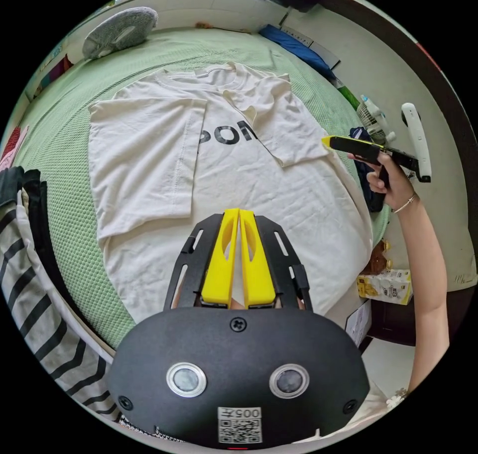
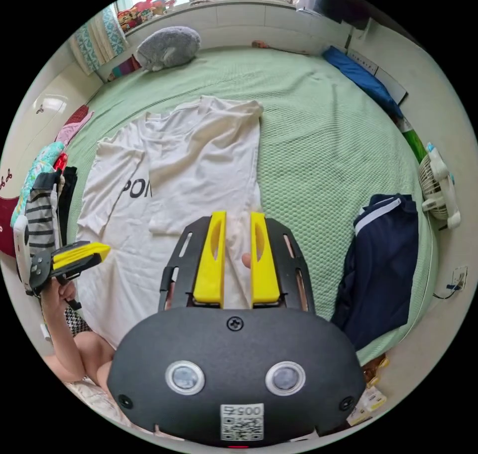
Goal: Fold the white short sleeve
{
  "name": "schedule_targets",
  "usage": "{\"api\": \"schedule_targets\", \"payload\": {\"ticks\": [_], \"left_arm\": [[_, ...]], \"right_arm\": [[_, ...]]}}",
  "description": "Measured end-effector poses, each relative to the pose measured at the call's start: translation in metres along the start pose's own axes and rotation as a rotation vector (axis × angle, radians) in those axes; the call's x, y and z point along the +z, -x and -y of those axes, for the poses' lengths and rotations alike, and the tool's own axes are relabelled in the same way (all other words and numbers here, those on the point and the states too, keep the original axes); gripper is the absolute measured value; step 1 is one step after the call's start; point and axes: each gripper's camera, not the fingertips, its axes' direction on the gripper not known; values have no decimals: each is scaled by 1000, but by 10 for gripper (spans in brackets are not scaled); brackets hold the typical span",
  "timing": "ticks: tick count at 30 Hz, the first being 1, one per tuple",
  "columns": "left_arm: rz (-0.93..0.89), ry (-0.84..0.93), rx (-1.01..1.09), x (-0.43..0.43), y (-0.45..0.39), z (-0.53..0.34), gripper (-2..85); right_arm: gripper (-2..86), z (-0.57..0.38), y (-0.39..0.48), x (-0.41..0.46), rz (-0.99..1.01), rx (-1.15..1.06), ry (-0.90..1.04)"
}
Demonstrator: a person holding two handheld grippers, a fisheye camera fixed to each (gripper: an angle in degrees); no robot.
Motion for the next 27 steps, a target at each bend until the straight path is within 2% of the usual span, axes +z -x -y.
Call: {"api": "schedule_targets", "payload": {"ticks": [4,8,10,14,17,21,27], "left_arm": [[39,10,3,6,-2,3,-6],[9,13,4,14,-2,7,-6],[14,18,7,17,-2,9,-6],[-9,21,3,24,-2,13,-7],[-10,29,10,29,-4,15,-6],[2,31,15,35,-6,17,-6],[2,41,27,47,-6,21,-6]], "right_arm": [[19,11,20,16,-162,-62,41],[-13,16,17,5,-234,-55,-32],[-15,18,4,1,-244,-21,-47],[-14,19,-47,-1,-282,183,-42],[-12,18,-77,6,-323,279,18],[-2,27,-71,-12,-207,242,-98],[36,87,-36,-11,-104,131,-139]]}}
